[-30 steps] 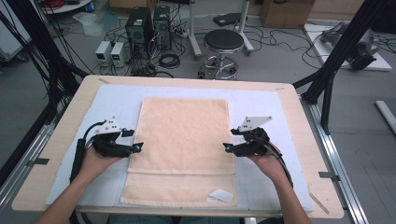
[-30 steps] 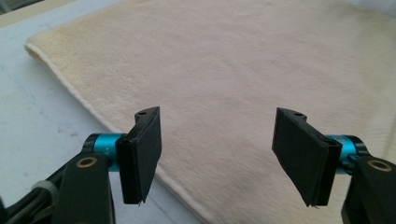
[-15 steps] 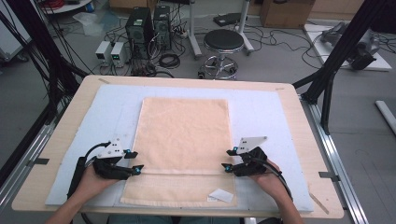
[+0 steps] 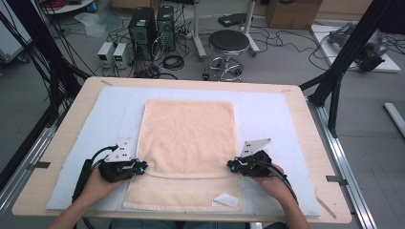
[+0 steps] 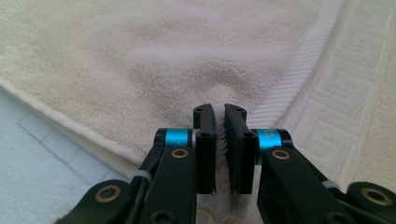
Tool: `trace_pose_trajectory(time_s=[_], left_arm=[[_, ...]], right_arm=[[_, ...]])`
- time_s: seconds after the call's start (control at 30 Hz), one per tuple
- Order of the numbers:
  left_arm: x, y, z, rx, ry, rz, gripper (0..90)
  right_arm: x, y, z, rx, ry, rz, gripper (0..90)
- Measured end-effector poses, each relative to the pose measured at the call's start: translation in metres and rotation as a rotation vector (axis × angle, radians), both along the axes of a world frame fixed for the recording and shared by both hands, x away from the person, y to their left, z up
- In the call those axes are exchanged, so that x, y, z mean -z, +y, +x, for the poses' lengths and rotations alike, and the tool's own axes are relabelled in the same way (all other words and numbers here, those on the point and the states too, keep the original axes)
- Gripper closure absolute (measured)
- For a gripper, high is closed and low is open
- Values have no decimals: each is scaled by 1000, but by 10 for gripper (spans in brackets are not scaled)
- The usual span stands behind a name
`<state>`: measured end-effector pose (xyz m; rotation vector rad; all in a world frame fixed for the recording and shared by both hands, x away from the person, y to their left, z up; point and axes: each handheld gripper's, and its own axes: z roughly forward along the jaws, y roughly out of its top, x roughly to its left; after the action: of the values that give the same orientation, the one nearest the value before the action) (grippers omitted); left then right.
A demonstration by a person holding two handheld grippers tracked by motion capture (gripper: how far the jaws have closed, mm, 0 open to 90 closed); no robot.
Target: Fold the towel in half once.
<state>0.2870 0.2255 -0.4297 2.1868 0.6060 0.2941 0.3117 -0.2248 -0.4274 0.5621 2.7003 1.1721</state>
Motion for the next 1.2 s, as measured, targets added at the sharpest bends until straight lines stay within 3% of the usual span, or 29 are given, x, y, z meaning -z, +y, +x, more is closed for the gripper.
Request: trace_pose_trajectory(time_s=[0.23, 0.33, 0.43, 0.7, 0.77, 0.8, 0.87, 0.97, 1.1, 1.2], left_arm=[[-33, 12, -13, -14, -62, -90, 829], [-41, 14, -27, 9, -74, -84, 829], [-39, 13, -44, 27, -67, -71, 829], [-27, 14, -81, 82, -12, -33, 824], [-26, 15, -88, 87, -11, -31, 762], [-25, 15, -90, 78, -25, -24, 682], [-25, 16, -88, 52, -32, -19, 578], [-24, 16, -79, 23, -32, -31, 549], [-20, 9, -71, 60, -22, -30, 543], [-14, 5, -68, 88, -6, -12, 540]], right_arm=[[-34, -6, -12, -10, -52, 63, 854], [-42, -6, -22, -32, -61, 66, 854], [-43, -5, -37, -55, -72, 35, 854], [-38, -6, -76, -115, -58, 27, 844], [-35, -6, -81, -135, -34, 25, 754], [-33, -6, -81, -139, -18, 30, 653], [-31, -9, -78, -117, -2, 36, 643], [-31, -9, -71, -80, -25, 29, 606], [-27, -1, -58, -82, -51, -2, 579], [-22, 5, -53, -104, -31, -8, 585]])
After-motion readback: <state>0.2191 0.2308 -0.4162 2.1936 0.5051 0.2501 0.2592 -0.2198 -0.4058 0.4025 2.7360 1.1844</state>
